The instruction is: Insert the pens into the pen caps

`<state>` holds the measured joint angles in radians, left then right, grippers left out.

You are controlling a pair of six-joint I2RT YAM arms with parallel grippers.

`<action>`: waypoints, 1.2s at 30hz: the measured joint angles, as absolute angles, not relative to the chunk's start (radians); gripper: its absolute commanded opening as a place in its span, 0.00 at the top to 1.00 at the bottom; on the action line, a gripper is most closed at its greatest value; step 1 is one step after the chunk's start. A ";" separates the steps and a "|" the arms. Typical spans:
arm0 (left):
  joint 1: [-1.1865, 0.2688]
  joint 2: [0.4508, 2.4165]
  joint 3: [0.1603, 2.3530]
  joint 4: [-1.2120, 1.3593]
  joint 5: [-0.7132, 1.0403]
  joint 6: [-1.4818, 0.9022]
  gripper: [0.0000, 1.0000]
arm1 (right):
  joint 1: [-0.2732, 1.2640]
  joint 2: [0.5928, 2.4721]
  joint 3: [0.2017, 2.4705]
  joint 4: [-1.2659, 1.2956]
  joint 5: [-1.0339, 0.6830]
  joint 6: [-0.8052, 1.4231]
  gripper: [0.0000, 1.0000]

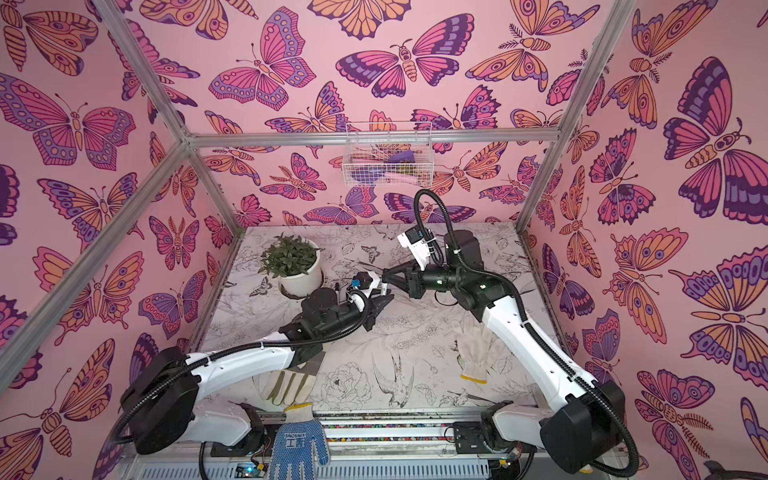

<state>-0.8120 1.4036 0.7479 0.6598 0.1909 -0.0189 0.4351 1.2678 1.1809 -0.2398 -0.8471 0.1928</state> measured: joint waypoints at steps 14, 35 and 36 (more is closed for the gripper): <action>-0.812 1.405 0.746 0.725 0.181 0.010 1.00 | 0.442 1.262 1.205 -0.281 -0.862 0.190 0.79; -0.797 1.416 0.738 0.807 0.102 -0.009 1.00 | 0.458 1.198 1.224 -0.310 -0.784 0.292 0.56; -0.800 1.417 0.735 0.807 0.100 -0.010 1.00 | 0.458 1.199 1.226 -0.290 -0.765 0.311 0.57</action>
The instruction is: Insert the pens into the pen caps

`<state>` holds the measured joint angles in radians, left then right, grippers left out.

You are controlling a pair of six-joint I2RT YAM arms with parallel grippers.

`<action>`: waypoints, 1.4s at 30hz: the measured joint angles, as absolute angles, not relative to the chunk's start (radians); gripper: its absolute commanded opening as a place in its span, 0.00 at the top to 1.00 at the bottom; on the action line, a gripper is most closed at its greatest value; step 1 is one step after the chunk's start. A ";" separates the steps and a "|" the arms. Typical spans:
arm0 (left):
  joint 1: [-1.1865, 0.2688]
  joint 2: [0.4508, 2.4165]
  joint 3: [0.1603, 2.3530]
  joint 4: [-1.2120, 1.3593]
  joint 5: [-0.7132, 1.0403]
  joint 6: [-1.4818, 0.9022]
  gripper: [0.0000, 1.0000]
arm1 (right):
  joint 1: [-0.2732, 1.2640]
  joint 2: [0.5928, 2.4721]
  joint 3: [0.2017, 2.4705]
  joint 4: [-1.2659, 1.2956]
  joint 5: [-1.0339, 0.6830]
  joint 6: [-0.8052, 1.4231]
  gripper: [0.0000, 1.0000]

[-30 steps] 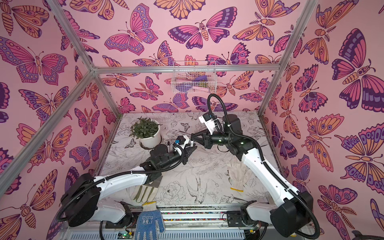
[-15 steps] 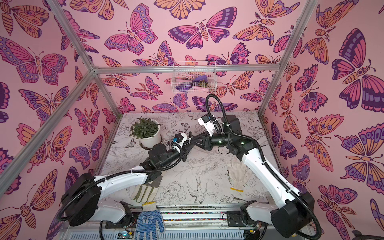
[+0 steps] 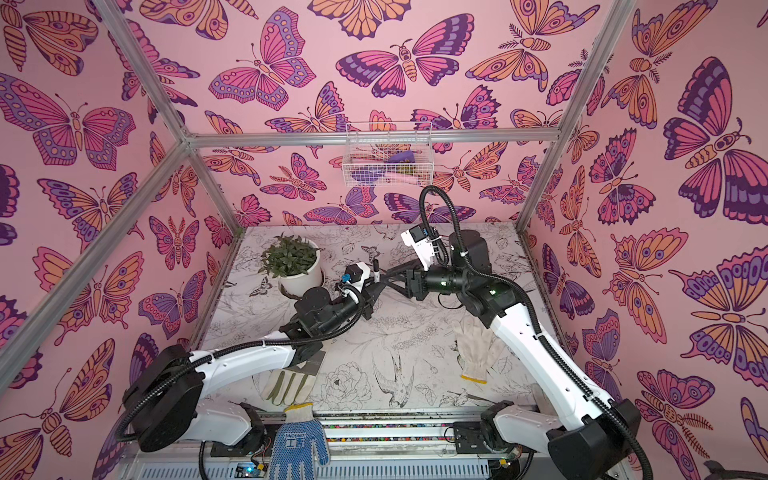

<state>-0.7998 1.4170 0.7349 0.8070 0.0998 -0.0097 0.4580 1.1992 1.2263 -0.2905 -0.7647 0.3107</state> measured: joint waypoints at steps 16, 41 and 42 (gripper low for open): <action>-0.833 1.424 0.707 0.803 0.080 -0.012 1.00 | 0.466 1.319 1.241 -0.152 -0.732 0.445 0.62; -0.839 1.423 0.749 0.540 0.097 -0.043 1.00 | 0.487 1.270 1.085 -0.097 -0.607 0.334 0.93; -0.839 1.423 0.751 0.533 0.097 -0.043 1.00 | 0.487 1.271 1.084 -0.096 -0.604 0.326 0.93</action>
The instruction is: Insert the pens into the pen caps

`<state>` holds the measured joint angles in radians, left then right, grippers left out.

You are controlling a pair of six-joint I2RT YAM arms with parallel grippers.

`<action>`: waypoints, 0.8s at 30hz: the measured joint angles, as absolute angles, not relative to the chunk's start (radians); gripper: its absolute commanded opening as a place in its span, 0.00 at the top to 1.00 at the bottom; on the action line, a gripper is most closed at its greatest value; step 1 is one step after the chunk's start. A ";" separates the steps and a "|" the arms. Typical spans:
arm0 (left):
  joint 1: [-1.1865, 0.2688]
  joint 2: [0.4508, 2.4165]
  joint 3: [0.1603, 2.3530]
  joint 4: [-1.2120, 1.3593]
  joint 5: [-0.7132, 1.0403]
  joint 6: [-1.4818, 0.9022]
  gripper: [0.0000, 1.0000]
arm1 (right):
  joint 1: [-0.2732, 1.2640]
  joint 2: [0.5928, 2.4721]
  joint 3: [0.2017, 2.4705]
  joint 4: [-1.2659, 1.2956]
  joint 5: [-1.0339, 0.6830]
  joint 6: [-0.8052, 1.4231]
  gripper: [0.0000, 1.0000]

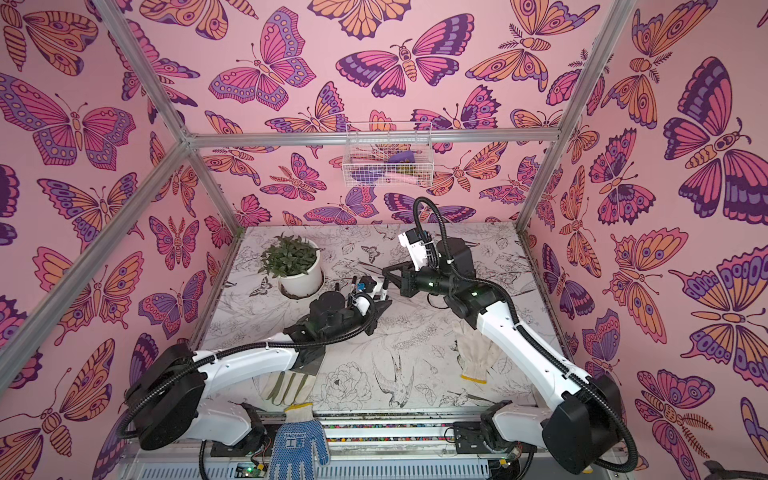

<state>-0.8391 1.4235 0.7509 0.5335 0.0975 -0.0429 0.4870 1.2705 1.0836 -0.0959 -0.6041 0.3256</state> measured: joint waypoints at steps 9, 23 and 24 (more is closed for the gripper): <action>-0.843 1.423 0.762 0.489 0.093 -0.042 1.00 | 0.487 1.277 1.082 -0.122 -0.600 0.252 1.00; -0.844 1.454 0.804 0.435 0.067 -0.033 1.00 | 0.490 1.325 1.115 -0.159 -0.596 0.184 1.00; -0.844 1.457 0.804 0.433 0.064 -0.033 1.00 | 0.490 1.330 1.116 -0.162 -0.596 0.182 1.00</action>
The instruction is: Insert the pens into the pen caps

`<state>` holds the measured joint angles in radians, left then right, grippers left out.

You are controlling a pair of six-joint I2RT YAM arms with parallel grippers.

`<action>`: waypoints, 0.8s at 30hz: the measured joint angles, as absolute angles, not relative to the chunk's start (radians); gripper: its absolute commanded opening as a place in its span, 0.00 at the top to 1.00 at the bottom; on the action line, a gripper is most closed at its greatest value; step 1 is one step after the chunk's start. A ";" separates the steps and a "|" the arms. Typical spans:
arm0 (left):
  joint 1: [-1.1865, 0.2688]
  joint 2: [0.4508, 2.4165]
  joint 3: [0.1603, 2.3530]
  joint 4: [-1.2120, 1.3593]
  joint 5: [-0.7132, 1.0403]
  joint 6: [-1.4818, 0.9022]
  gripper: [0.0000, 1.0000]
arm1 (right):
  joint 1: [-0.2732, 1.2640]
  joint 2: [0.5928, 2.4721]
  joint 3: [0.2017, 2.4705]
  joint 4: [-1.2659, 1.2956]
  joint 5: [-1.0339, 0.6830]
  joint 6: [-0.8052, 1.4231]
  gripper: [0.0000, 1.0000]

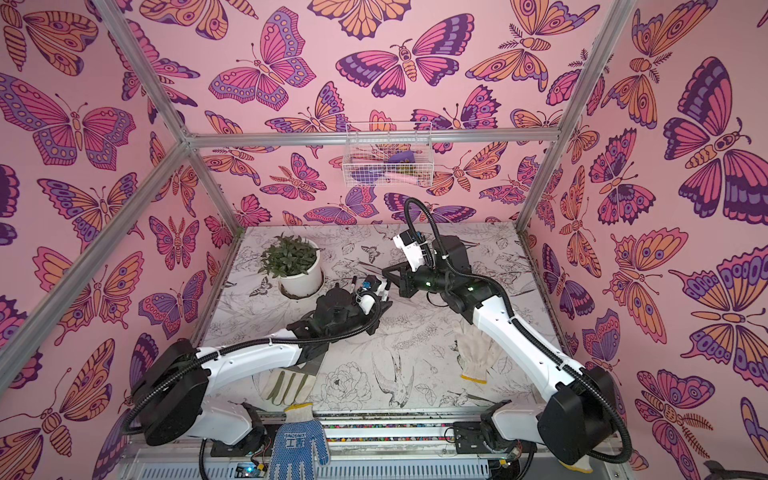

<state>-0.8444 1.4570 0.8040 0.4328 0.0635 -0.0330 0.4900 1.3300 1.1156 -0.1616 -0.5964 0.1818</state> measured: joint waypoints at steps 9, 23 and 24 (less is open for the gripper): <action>-0.845 1.472 0.804 0.373 0.037 -0.030 1.00 | 0.490 1.382 1.141 -0.221 -0.595 0.163 1.00; -0.864 1.416 0.767 0.509 0.144 -0.082 1.00 | 0.471 1.312 1.207 -0.273 -0.693 0.236 1.00; -0.864 1.416 0.762 0.521 0.160 -0.096 1.00 | 0.469 1.312 1.209 -0.274 -0.699 0.241 1.00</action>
